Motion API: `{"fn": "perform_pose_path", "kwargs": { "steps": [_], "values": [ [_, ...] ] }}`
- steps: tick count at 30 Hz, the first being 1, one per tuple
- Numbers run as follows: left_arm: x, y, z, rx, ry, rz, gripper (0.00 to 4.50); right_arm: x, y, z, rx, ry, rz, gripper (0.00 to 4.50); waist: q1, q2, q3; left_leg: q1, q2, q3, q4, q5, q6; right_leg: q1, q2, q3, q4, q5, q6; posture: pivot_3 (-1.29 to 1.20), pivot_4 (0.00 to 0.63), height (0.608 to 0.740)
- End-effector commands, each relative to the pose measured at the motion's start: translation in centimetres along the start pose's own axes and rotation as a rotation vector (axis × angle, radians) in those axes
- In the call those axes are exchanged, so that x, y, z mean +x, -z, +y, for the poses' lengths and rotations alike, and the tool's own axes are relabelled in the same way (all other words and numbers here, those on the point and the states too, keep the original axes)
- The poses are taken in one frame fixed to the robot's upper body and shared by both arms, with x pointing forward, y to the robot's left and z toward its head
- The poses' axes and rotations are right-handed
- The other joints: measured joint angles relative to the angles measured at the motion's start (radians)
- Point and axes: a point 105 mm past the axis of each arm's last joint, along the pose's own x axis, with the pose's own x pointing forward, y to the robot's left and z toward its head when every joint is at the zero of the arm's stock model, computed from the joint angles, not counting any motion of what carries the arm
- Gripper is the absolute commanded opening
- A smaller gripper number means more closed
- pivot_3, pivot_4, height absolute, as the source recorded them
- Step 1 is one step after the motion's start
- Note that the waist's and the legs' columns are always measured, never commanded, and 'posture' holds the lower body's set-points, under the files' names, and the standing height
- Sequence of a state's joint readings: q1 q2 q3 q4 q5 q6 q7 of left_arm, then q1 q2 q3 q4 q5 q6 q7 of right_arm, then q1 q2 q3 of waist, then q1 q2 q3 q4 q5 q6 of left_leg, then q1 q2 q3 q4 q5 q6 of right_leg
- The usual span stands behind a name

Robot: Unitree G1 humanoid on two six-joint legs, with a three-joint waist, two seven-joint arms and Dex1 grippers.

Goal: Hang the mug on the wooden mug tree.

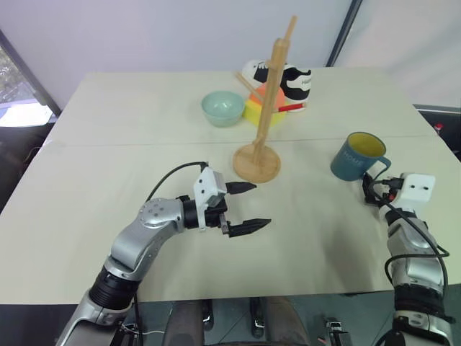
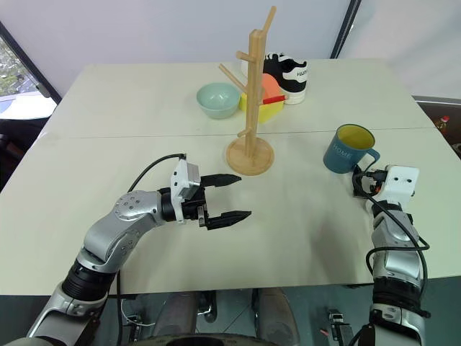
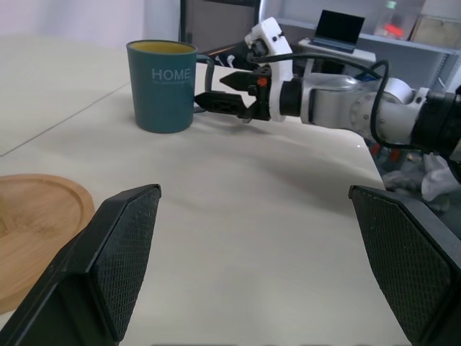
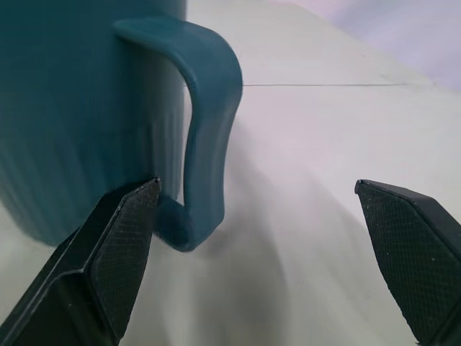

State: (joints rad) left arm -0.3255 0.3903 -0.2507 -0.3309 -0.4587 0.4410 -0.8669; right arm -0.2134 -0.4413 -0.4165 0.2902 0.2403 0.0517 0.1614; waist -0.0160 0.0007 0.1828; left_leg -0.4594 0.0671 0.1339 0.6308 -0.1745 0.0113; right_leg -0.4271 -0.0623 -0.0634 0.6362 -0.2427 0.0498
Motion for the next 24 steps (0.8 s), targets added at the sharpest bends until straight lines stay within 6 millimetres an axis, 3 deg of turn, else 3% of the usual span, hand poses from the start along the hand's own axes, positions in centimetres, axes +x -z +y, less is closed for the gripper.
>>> {"fn": "perform_pose_path", "kwargs": {
  "steps": [1,3,6,13,20,24],
  "values": [
    [0.0,-1.4,-0.3,0.059,0.003,-0.040,4.50,0.5,-0.9,-0.1,0.003,0.014,-0.031,4.48,0.000,0.000,0.000,0.000,0.000,0.000,0.000,0.000,0.000,0.000,0.000,0.000,0.000,0.000,0.000,0.00,0.150,0.721],
    [-0.1,-1.4,-0.3,0.059,-0.001,-0.040,4.50,0.7,-0.7,0.0,0.008,0.017,-0.024,4.48,0.000,0.000,0.000,0.000,0.000,0.000,0.000,0.000,0.000,0.000,0.000,0.000,0.000,0.000,0.000,0.00,0.150,0.721],
    [-0.1,-1.4,-0.3,0.058,-0.005,-0.038,4.50,1.0,-0.7,0.2,0.022,0.007,-0.024,3.67,0.000,0.000,0.000,0.000,0.000,0.000,0.000,0.000,0.000,0.000,0.000,0.000,0.000,0.000,0.000,0.00,0.150,0.721],
    [-0.1,-1.4,-0.2,0.056,-0.015,-0.041,4.50,1.2,-1.1,0.9,0.041,-0.029,-0.041,0.07,0.001,0.000,0.000,0.000,0.000,0.000,0.000,0.000,0.000,0.000,0.001,0.000,0.000,0.000,0.001,0.00,0.150,0.721],
    [-0.7,-1.2,0.3,0.049,-0.051,-0.039,4.50,0.7,-3.1,2.9,-0.014,-0.173,-0.121,0.07,0.000,0.000,0.000,0.000,0.000,0.000,0.000,0.000,0.000,0.000,0.001,0.000,0.001,0.000,0.001,0.00,0.150,0.721],
    [-2.6,-0.9,2.2,0.052,-0.142,-0.021,4.50,-1.3,-7.7,7.9,-0.260,-0.550,-0.264,0.07,-0.002,0.002,0.000,0.000,0.000,0.001,0.000,0.000,0.000,-0.001,0.000,0.001,0.002,0.000,0.001,0.00,0.150,0.721]
  ]
}}
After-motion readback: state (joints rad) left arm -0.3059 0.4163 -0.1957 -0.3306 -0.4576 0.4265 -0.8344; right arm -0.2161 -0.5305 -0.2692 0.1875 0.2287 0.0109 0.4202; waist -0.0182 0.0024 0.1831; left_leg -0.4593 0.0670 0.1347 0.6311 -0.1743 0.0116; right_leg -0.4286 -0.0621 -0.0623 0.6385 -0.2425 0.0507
